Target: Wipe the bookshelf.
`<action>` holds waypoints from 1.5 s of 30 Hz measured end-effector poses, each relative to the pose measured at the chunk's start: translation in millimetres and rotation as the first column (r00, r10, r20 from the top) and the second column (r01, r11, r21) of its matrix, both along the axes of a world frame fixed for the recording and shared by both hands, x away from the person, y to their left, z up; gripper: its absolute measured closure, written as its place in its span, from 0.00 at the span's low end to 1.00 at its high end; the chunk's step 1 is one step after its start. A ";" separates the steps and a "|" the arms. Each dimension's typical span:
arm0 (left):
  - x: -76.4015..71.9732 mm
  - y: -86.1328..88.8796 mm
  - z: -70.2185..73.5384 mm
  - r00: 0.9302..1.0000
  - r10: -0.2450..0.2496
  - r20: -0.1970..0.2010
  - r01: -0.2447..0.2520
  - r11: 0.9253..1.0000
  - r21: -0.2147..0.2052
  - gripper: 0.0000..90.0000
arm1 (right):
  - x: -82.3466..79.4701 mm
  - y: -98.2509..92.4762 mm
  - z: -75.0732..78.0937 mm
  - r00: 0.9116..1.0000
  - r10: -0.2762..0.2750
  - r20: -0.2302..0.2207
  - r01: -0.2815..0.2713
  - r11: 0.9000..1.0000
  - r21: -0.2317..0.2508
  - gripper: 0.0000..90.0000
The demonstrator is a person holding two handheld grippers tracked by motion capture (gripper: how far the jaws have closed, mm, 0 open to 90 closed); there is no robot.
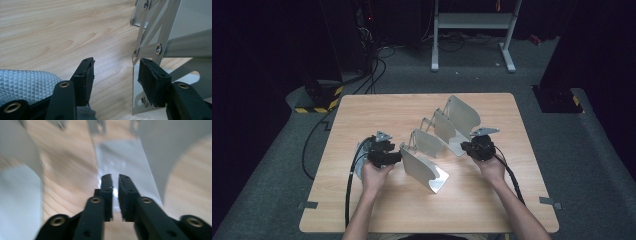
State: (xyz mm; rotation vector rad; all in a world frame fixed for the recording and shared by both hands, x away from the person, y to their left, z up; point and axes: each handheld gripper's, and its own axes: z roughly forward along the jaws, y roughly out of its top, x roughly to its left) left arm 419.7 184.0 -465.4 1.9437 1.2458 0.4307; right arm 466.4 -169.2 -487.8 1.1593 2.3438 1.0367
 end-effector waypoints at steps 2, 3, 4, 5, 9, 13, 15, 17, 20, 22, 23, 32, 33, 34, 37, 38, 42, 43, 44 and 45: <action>0.1 0.2 -0.1 1.000 0.000 -0.001 0.000 1.000 -0.002 0.52 | -0.3 -5.0 -8.5 1.000 -0.023 -0.017 0.023 0.999 -0.029 0.99; 0.0 0.1 -0.1 1.000 0.000 0.000 0.000 1.000 -0.001 0.52 | 0.2 -6.9 -12.1 0.999 -0.035 -0.025 0.034 0.999 -0.035 1.00; 0.0 0.0 0.0 1.000 0.000 0.001 0.000 1.000 0.001 0.52 | 0.9 -8.1 -15.2 0.998 -0.047 -0.030 0.046 0.998 -0.040 1.00; 0.0 0.1 0.1 1.000 -0.001 0.002 0.001 1.000 0.002 0.52 | 1.8 -8.8 -17.7 0.998 -0.054 -0.036 0.052 0.998 -0.044 1.00; 1.3 0.2 0.1 1.000 0.000 0.003 0.000 1.000 0.003 0.52 | 4.6 -8.0 -23.5 0.997 -0.062 -0.052 0.058 0.996 -0.064 1.00; 4.3 1.2 -0.7 1.000 -0.004 0.003 0.004 1.000 -0.002 0.52 | 7.3 -5.6 -28.4 0.995 -0.078 -0.059 0.074 0.995 -0.074 1.00; 4.2 1.3 -0.8 1.000 -0.006 0.002 0.006 1.000 -0.004 0.52 | 8.9 -4.3 -28.4 0.995 -0.079 -0.056 0.075 0.994 -0.076 1.00; 3.6 0.8 -0.5 1.000 -0.006 0.002 0.006 1.000 -0.005 0.53 | 11.6 -4.0 -29.4 0.995 -0.079 -0.054 0.076 0.995 -0.062 1.00; 2.9 -0.5 -0.3 1.000 -0.010 -0.001 0.010 1.000 -0.012 0.53 | 14.3 -1.5 -30.3 0.995 -0.091 -0.049 0.089 0.995 -0.053 1.00; 2.7 -1.5 -0.3 1.000 -0.014 0.001 0.014 1.000 -0.015 0.53 | 15.1 0.1 -29.7 0.994 -0.094 -0.053 0.091 0.994 -0.059 1.00; 2.3 -3.6 0.0 1.000 -0.020 0.004 0.020 1.000 -0.017 0.53 | 17.9 3.1 -28.6 0.994 -0.091 -0.059 0.086 0.994 -0.071 1.00; -3.8 -9.0 1.0 1.000 -0.024 0.015 0.024 1.000 -0.008 0.53 | 31.2 10.3 -27.4 0.993 -0.088 -0.075 0.083 0.994 -0.071 1.00; -4.4 -9.6 1.2 1.000 -0.021 0.017 0.021 1.000 -0.006 0.54 | 33.0 11.5 -26.9 0.993 -0.086 -0.080 0.080 0.994 -0.075 1.00; -4.4 -9.6 1.2 1.000 -0.021 0.017 0.021 1.000 -0.006 0.54 | 33.0 11.5 -26.9 0.993 -0.086 -0.080 0.080 0.994 -0.075 1.00; -6.2 -11.0 1.5 1.000 -0.017 0.019 0.017 1.000 -0.001 0.55 | 40.4 15.0 -26.2 0.991 -0.090 -0.098 0.084 0.994 -0.066 1.00; -7.4 -12.0 1.8 1.000 -0.015 0.021 0.015 1.000 0.003 0.56 | 42.3 16.6 -25.9 0.991 -0.088 -0.097 0.081 0.994 -0.071 1.00; -11.6 -14.2 2.4 0.999 -0.024 0.024 0.023 1.000 0.006 0.57 | 47.2 21.9 -26.5 0.992 -0.089 -0.086 0.082 0.994 -0.072 1.00; -12.9 -14.7 2.5 0.999 -0.026 0.024 0.026 1.000 0.004 0.57 | 47.8 22.1 -27.0 0.992 -0.091 -0.083 0.085 0.994 -0.067 1.00; -13.9 -15.2 2.7 0.999 -0.030 0.024 0.030 1.000 0.004 0.57 | 48.2 22.4 -27.2 0.992 -0.091 -0.084 0.086 0.994 -0.064 1.00; -15.1 -15.8 3.0 0.999 -0.034 0.024 0.034 0.999 0.004 0.57 | 48.4 22.6 -27.3 0.992 -0.090 -0.085 0.085 0.994 -0.061 1.00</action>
